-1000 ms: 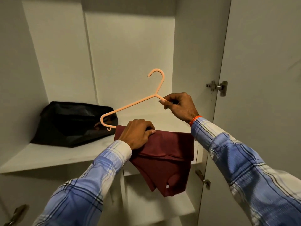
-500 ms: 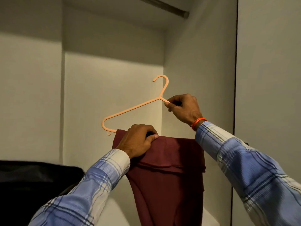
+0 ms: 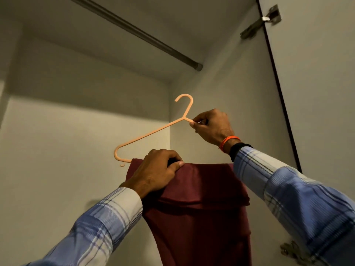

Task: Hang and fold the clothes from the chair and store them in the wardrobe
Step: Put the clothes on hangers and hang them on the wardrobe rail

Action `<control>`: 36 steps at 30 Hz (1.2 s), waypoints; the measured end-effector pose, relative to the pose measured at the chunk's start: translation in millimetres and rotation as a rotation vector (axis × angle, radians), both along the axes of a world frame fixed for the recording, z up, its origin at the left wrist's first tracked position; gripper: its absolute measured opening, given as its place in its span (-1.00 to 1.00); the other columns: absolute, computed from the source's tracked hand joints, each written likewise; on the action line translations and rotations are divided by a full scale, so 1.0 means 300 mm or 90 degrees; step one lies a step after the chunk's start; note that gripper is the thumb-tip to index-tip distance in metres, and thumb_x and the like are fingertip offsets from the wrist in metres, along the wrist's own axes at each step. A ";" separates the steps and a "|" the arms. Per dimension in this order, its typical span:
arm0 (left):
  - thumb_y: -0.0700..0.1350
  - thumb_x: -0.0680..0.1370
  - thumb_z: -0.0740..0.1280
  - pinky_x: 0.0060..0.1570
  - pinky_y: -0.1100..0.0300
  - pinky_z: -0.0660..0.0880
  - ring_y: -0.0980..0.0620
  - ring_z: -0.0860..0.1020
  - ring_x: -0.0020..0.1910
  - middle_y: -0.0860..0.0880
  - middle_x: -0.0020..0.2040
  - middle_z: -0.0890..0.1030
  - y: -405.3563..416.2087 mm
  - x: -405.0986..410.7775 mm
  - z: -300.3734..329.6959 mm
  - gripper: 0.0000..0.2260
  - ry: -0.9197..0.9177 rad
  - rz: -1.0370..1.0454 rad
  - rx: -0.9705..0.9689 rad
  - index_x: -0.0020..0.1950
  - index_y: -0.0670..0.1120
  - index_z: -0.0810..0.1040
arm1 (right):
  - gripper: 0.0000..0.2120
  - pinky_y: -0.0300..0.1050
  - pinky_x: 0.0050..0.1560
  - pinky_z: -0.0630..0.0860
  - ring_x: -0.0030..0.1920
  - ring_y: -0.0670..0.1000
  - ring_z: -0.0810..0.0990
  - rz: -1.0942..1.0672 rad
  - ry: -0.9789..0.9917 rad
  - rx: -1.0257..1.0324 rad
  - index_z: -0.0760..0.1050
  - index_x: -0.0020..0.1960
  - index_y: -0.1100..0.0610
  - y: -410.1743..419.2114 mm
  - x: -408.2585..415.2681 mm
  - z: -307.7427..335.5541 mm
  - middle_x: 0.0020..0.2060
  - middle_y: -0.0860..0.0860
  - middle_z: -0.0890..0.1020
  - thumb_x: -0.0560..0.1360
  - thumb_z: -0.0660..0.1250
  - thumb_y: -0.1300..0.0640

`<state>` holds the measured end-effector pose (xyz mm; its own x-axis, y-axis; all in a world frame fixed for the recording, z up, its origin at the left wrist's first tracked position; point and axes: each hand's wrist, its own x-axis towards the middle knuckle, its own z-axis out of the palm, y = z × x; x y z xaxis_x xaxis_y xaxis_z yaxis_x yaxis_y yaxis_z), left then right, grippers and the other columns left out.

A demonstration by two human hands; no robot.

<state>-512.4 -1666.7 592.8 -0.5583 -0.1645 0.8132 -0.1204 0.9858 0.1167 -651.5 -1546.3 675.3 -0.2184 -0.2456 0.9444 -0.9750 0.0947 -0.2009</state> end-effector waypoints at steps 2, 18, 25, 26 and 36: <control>0.01 0.60 0.31 0.14 0.15 0.52 0.11 0.58 0.03 0.07 0.03 0.67 -0.027 -0.032 0.048 -0.83 0.012 -0.006 -0.021 0.10 0.03 0.65 | -0.83 -0.29 -0.33 0.36 -0.22 -0.05 0.58 -0.016 0.017 -0.010 0.69 0.01 0.08 -0.020 -0.020 0.054 -0.23 0.01 0.69 0.51 0.40 0.04; -0.01 0.60 0.30 0.01 0.23 0.44 0.09 0.57 -0.01 0.04 0.02 0.68 -0.122 -0.255 0.408 -0.81 0.134 -0.002 -0.126 0.09 -0.02 0.67 | -0.88 -0.23 -0.32 0.35 -0.18 0.05 0.59 -0.129 0.112 -0.105 0.71 -0.05 0.03 -0.107 -0.202 0.454 -0.20 0.04 0.67 0.46 0.41 0.07; 0.01 0.62 0.28 0.00 0.23 0.42 0.08 0.57 -0.01 0.03 0.01 0.67 -0.146 -0.322 0.576 -0.78 0.152 0.005 -0.154 0.11 -0.02 0.67 | -0.86 -0.10 -0.20 0.54 -0.17 0.13 0.61 -0.154 0.116 -0.163 0.70 -0.06 0.04 -0.144 -0.284 0.631 -0.20 0.09 0.66 0.41 0.42 0.06; 0.00 0.62 0.28 0.00 0.22 0.42 0.08 0.57 -0.01 0.03 0.01 0.67 -0.151 -0.330 0.600 -0.79 0.157 0.004 -0.157 0.10 -0.02 0.67 | -0.85 -0.09 -0.21 0.55 -0.17 0.13 0.61 -0.156 0.115 -0.168 0.70 -0.06 0.04 -0.150 -0.291 0.657 -0.19 0.09 0.66 0.41 0.43 0.05; 0.02 0.61 0.28 -0.06 0.19 0.41 0.05 0.57 -0.06 0.03 -0.07 0.65 -0.178 -0.362 0.796 -0.80 0.206 0.024 -0.170 0.02 -0.02 0.67 | -0.72 0.08 -0.05 0.63 -0.06 0.22 0.62 -0.177 0.123 -0.191 0.67 0.04 0.11 -0.169 -0.281 0.842 -0.07 0.16 0.65 0.38 0.50 0.02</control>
<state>-620.9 -1720.1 831.6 -0.2641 0.0609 0.9626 -0.1562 0.9821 -0.1050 -735.6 -1596.8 927.9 -0.0505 0.0892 0.9947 -0.9429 0.3239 -0.0770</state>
